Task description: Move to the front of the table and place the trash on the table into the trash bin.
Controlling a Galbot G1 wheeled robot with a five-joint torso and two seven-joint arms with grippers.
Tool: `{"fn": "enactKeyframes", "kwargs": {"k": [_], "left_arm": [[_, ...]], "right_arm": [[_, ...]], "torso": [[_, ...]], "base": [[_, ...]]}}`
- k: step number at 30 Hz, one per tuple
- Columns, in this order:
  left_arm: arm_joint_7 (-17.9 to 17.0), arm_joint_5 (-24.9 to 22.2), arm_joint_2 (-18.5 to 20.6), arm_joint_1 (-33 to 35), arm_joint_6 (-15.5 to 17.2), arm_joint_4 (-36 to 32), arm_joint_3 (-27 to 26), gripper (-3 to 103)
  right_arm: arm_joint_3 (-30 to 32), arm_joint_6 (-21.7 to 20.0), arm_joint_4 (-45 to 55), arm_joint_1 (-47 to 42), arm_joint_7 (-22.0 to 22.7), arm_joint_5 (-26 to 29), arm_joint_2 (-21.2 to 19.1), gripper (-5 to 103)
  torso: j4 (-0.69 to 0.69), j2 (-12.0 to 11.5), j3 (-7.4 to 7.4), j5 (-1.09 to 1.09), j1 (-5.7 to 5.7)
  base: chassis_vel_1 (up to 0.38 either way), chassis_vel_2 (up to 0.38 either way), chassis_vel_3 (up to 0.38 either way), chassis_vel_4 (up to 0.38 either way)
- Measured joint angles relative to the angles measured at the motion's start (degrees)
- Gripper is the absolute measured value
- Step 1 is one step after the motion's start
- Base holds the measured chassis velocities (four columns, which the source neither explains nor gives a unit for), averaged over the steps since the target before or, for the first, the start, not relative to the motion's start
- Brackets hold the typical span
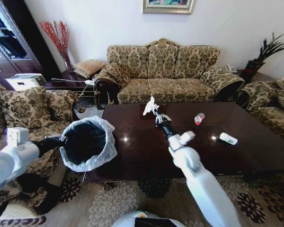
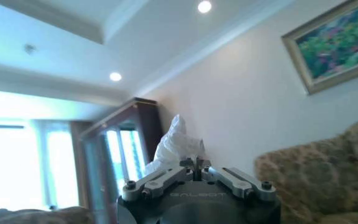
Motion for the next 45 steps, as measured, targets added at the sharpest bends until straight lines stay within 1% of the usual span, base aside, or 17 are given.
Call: {"fn": "enactKeyframes", "kwargs": {"k": [3,9,14,19,20,22,23,24,25,27,33,36,37,39,41,42,45], "left_arm": [[0.02,-0.01,0.37,0.46,0.07,-1.29,0.1,0],[-0.32,-1.04,-0.85,0.53,-0.68,-5.6,1.25,0],[-1.79,-3.3,-2.22,0.62,-0.97,-7.17,0.37,0],[-3.15,-4.4,-3.58,1.05,-0.99,-7.18,0.09,0],[-3.28,-4.46,-3.9,1.14,-1.01,-7.18,0.07,0],[-3.32,-4.5,-4.14,1.22,-1.02,-7.18,0.04,0],[-3.36,-4.53,-4.6,1.38,-1.04,-7.16,0.01,0],[-3.37,-4.54,-4.85,1.48,-1.08,-7.15,0.0,0],[-3.37,-4.56,-5.28,1.62,-1.14,-7.13,0.01,0],[-3.37,-4.56,-5.7,1.74,-1.17,-7.11,0.0,0],[-3.35,-4.58,-7.12,2.23,-1.21,-7.05,0.02,0],[-3.35,-4.61,-7.35,2.45,-1.21,-7.03,-0.08,0],[-3.34,-4.62,-7.53,2.55,-1.21,-7.02,-0.08,0],[-3.34,-4.63,-7.64,2.64,-1.21,-7.02,-0.08,0],[-3.29,-4.63,-7.91,2.87,-1.21,-7.01,-0.03,0],[-3.29,-4.63,-7.91,2.87,-1.21,-7.01,-0.03,0],[-3.08,-4.63,-8.13,3.06,-1.21,-6.99,0.0,0]], "right_arm": [[-1.54,-1.06,4.05,-0.29,-0.84,1.87,-0.63,0],[-10.03,-3.92,7.38,0.84,-4.76,6.45,-2.07,0],[-16.38,-5.51,5.03,1.37,-8.36,3.82,-1.39,0],[-20.16,-5.94,2.34,2.22,-9.23,1.42,-0.04,-3],[-20.83,-6.0,1.76,2.35,-9.43,0.77,0.22,2],[-21.28,-6.03,1.29,2.41,-9.58,0.35,0.45,2],[-21.8,-6.04,0.56,2.44,-9.75,-0.12,0.89,13],[-22.02,-6.04,0.2,2.45,-9.82,-0.4,1.1,13],[-22.3,-6.03,-0.41,2.48,-9.89,-0.92,1.39,24],[-22.53,-6.02,-0.8,2.5,-9.89,-1.2,1.54,24],[-23.32,-5.66,-2.54,3.1,-9.9,-2.05,2.53,51],[-23.42,-5.47,-2.85,3.17,-9.97,-2.16,2.73,56],[-23.5,-5.2,-3.16,3.19,-10.02,-2.49,2.82,67],[-23.55,-4.9,-3.34,3.18,-10.03,-2.64,2.86,67],[-23.55,-4.58,-3.5,3.18,-10.03,-2.82,2.94,78],[-23.55,-4.58,-3.5,3.18,-10.03,-2.82,2.94,78],[-23.47,-4.04,-3.84,3.16,-10.04,-2.99,2.98,89]], "torso": [[0.02,0.0,0.0,0.0,0.0],[0.03,0.0,0.01,-0.02,0.01],[0.0,0.0,0.01,-0.01,0.01],[0.03,0.0,0.01,-0.02,0.01],[0.02,0.0,0.01,-0.02,0.01],[0.02,0.0,0.01,-0.02,0.01],[0.02,0.0,0.01,-0.02,0.01],[0.01,0.0,0.01,-0.02,0.01],[0.01,0.0,0.01,-0.02,0.01],[0.01,0.0,0.01,-0.02,0.01],[0.02,-0.01,0.01,-0.02,0.01],[0.02,-0.01,0.01,-0.02,0.01],[0.01,-0.01,0.01,-0.02,0.01],[0.01,-0.01,0.01,-0.02,0.01],[0.02,-0.01,0.01,-0.02,0.01],[0.02,-0.01,0.01,-0.02,0.01],[0.02,-0.01,0.01,-0.02,0.01]], "base": [[0.0,0.0,0.0,0.0],[0.0,0.0,0.0,0.0],[0.0,0.0,0.0,0.0],[0.0,0.0,0.0,0.0],[0.0,0.0,0.0,0.0],[0.0,0.0,0.0,0.0],[0.0,0.0,0.0,0.0],[0.0,0.0,0.0,0.0],[0.0,0.0,0.0,0.0],[0.0,0.0,0.0,0.0],[0.0,0.0,0.0,0.0],[0.0,0.0,0.0,0.0],[0.0,0.0,0.0,0.0],[0.0,0.0,0.0,0.0],[0.0,0.0,0.0,0.0],[0.0,0.0,0.0,0.0],[0.0,0.0,0.0,0.0]]}}
